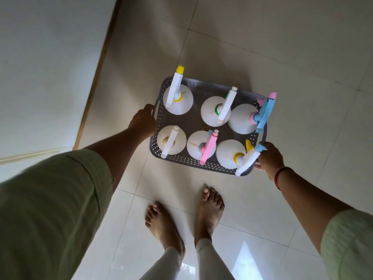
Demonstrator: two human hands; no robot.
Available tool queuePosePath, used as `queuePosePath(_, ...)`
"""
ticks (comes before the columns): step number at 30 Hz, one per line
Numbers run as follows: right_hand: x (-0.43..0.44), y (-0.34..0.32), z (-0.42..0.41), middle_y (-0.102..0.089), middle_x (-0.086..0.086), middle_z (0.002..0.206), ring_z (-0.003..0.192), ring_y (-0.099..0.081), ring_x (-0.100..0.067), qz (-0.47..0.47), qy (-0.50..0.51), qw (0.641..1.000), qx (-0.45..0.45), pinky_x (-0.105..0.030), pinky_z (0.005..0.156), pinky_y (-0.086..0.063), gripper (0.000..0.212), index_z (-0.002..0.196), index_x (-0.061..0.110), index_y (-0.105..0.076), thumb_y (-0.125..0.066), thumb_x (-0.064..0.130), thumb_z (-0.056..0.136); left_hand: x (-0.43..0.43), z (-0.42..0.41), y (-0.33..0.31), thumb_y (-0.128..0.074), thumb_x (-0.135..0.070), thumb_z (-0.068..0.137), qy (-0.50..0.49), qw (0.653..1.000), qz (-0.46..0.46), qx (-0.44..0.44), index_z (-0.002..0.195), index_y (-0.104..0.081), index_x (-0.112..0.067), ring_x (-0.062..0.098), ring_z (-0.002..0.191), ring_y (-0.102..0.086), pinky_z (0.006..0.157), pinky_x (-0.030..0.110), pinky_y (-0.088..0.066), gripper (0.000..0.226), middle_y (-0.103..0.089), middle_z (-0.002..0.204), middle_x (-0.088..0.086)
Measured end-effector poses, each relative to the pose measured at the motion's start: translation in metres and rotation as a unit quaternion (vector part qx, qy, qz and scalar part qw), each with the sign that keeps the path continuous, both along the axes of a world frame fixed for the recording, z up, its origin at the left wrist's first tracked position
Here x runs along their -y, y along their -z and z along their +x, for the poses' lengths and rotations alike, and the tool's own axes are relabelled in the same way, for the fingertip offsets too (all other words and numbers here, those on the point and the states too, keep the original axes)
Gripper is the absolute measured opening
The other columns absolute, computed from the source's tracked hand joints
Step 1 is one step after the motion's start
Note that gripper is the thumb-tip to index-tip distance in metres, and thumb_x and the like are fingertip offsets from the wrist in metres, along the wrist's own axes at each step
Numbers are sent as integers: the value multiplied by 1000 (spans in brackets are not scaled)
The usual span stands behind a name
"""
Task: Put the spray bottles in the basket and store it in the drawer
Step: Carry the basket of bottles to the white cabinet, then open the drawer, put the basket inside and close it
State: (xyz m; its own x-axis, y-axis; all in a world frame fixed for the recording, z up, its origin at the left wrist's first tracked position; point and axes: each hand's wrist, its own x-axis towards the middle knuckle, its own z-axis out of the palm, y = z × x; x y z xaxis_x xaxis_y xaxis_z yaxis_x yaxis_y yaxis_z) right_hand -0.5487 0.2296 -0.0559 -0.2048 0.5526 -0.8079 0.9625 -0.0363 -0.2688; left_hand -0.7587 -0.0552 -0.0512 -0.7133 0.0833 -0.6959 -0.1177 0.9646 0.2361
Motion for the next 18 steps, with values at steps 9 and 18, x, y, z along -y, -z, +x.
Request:
queuePosePath(9,-1,-128,-22,-55,-9,100,87,-54,-23,23,-38,999,-28,-45,88,-52,39,125,9,-53,-46,4,86,10,62,-136,-47,-5,85,-12,999,-18,-35,149,-18,-13,31,146,-12,114,46,-25,70,-14,158,14)
queuePosePath(18,100,-249,-71,-54,-10,81,61,-52,-17,-109,10,987,-116,-17,43,-44,22,105,10,-57,-49,-4,90,38,94,-253,-43,-5,83,-248,965,49,-75,146,-23,-14,26,146,-14,115,44,-25,67,-19,156,9)
